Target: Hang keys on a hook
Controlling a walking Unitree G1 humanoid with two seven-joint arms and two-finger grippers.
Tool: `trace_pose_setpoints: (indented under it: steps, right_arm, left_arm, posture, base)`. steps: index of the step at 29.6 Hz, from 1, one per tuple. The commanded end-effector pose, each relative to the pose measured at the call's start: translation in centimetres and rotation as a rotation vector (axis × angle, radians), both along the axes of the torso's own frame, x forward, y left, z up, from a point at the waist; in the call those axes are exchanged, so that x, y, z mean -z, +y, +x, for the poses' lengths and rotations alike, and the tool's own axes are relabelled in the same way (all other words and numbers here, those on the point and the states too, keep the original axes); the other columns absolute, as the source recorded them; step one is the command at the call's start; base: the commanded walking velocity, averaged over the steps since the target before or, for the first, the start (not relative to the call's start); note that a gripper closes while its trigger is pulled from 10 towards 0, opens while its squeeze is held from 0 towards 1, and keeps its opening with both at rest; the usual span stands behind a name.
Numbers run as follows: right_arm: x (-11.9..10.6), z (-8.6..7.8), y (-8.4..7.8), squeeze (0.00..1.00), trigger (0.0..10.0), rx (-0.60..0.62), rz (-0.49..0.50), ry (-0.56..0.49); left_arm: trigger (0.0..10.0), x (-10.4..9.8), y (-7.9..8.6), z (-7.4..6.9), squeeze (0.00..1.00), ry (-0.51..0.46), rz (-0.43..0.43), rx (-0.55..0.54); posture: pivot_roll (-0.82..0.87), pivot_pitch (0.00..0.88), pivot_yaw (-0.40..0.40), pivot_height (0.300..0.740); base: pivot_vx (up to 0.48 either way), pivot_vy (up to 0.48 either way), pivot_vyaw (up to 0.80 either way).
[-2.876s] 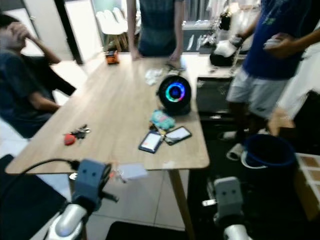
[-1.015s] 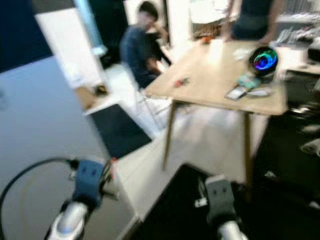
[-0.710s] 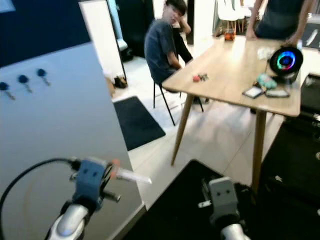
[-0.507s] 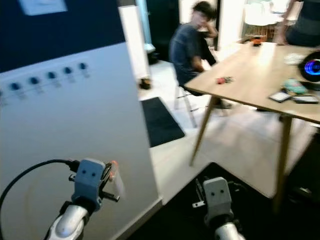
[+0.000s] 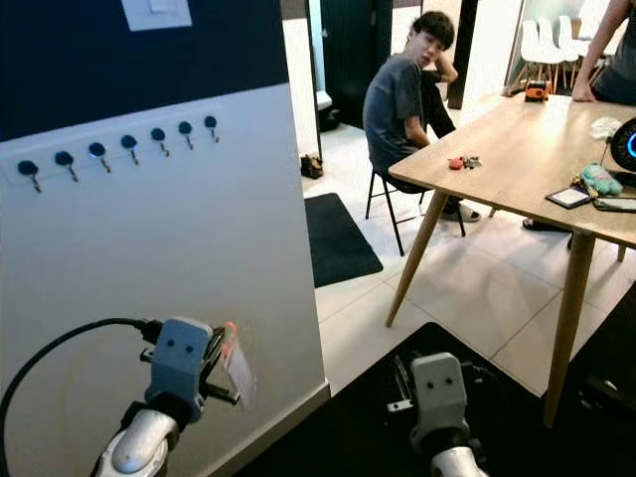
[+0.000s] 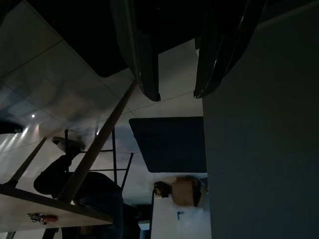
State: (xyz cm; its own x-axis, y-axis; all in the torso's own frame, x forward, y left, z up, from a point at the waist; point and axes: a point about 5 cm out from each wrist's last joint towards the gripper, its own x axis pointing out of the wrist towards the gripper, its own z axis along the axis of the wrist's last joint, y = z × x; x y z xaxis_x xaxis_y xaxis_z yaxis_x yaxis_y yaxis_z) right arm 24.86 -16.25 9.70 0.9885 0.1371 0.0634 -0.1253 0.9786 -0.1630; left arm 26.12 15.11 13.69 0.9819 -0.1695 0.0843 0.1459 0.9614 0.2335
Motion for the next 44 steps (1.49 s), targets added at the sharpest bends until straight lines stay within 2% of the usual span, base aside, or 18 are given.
trace_pose_setpoints:
  steps: [1,25,32,44]
  right_arm:
    - [0.3,-0.1,0.3,0.00,10.0,-0.008,0.007,0.017]
    - [0.3,0.1,1.2,0.00,10.0,-0.056,-0.002,0.011]
    - [0.2,0.1,1.4,0.00,10.0,-0.070,-0.050,0.002]
    - [0.2,0.1,1.5,0.00,10.0,-0.082,-0.058,0.002]
  left_arm:
    - [10.0,0.1,0.1,-0.1,0.00,0.015,0.012,0.007]
    - [10.0,0.2,0.3,-0.2,0.00,0.019,0.027,-0.012]
    - [10.0,0.2,0.2,-0.2,0.00,0.018,0.026,-0.013]
    - [10.0,0.3,0.3,-0.2,0.00,0.020,0.023,-0.012]
  posture:
    - [0.04,0.105,0.083,0.740]
    - [0.05,0.111,0.079,0.740]
    - [0.05,0.112,0.079,0.740]
    - [0.05,0.112,0.077,0.740]
  base:
    - [0.000,0.000,0.00]
    - [0.000,0.000,0.00]
    - [0.348,0.000,0.00]
    - [0.411,0.000,0.11]
